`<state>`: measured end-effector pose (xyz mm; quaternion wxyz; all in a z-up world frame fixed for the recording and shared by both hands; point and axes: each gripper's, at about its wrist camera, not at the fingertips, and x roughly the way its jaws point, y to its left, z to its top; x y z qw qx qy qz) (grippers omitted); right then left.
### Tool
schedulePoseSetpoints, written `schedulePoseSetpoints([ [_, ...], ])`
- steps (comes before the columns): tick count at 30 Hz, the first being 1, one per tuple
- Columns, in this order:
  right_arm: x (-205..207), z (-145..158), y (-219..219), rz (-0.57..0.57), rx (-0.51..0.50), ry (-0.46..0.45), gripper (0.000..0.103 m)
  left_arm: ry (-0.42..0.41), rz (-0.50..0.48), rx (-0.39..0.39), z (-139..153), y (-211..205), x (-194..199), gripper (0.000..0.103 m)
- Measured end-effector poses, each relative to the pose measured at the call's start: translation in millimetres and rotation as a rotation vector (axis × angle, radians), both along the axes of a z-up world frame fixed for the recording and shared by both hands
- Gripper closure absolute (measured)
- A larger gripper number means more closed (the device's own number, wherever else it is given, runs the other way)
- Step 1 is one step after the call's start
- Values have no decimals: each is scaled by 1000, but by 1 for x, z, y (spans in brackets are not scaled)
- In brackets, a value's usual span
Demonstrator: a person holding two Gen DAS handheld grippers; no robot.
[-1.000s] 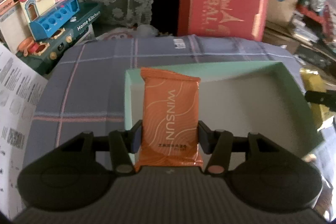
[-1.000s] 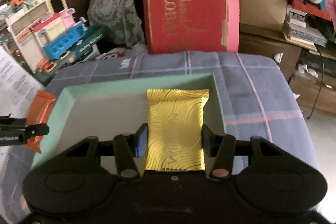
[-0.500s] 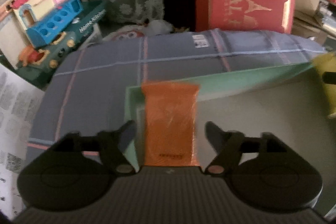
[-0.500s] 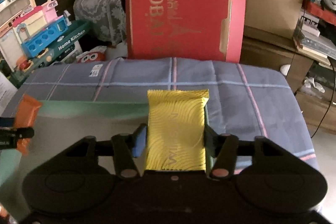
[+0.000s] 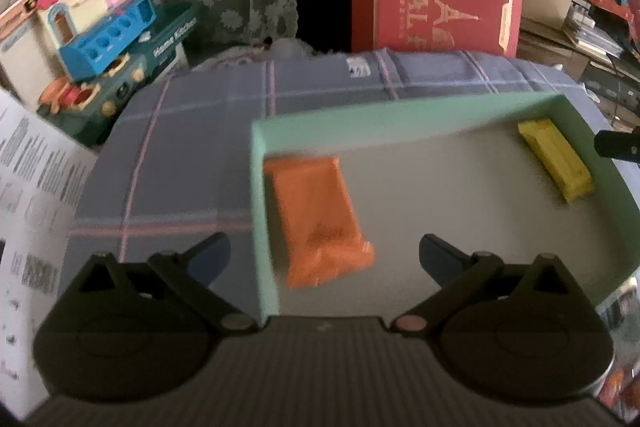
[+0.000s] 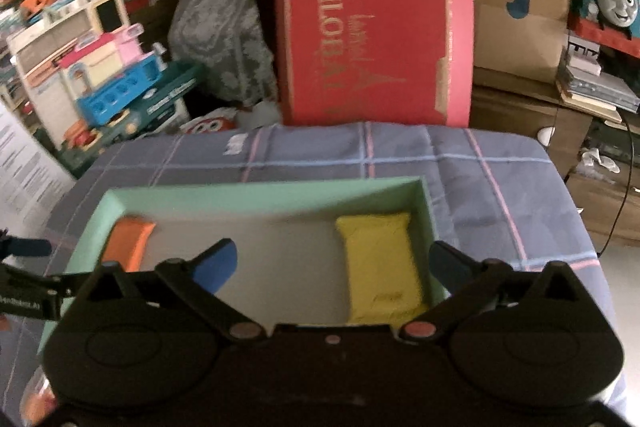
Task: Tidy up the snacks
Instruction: 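Move both tools back toward the snack heap beside the box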
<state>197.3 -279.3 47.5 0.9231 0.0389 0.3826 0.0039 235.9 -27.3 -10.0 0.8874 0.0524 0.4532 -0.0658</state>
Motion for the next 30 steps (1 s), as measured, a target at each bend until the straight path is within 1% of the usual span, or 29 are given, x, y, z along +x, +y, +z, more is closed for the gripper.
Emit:
schedulePoseSetpoints([
  [7, -53, 7, 39, 47, 2, 29, 0, 42, 27, -12, -6, 32, -65, 0],
  [13, -92, -2, 71, 101, 29, 74, 0, 78, 38, -4, -21, 51, -112, 0],
  [19, -112, -11, 87, 134, 94, 105, 0, 101, 46, 12, -36, 64, -138, 0],
  [21, -112, -13, 93, 151, 114, 122, 2, 100, 47, 7, -38, 69, -143, 1],
  [22, -113, -14, 97, 165, 120, 132, 5, 100, 47, 6, -39, 70, -144, 3],
  [24, -115, -17, 108, 195, 122, 142, 8, 100, 42, -3, -41, 73, -147, 10],
  [25, -115, -18, 113, 216, 120, 148, 16, 100, 39, -16, -41, 75, -147, 12],
  [26, -115, -20, 118, 237, 118, 157, 20, 98, 37, -31, -42, 77, -148, 18],
  [27, -114, -23, 125, 257, 116, 166, 21, 99, 34, -46, -42, 79, -147, 27],
  [28, -113, -25, 131, 275, 112, 173, 25, 101, 33, -56, -42, 81, -147, 33],
  [29, -111, -28, 138, 298, 105, 185, 34, 106, 31, -64, -44, 82, -147, 44],
  [30, -109, -31, 144, 315, 98, 198, 37, 113, 24, -76, -45, 84, -147, 51],
])
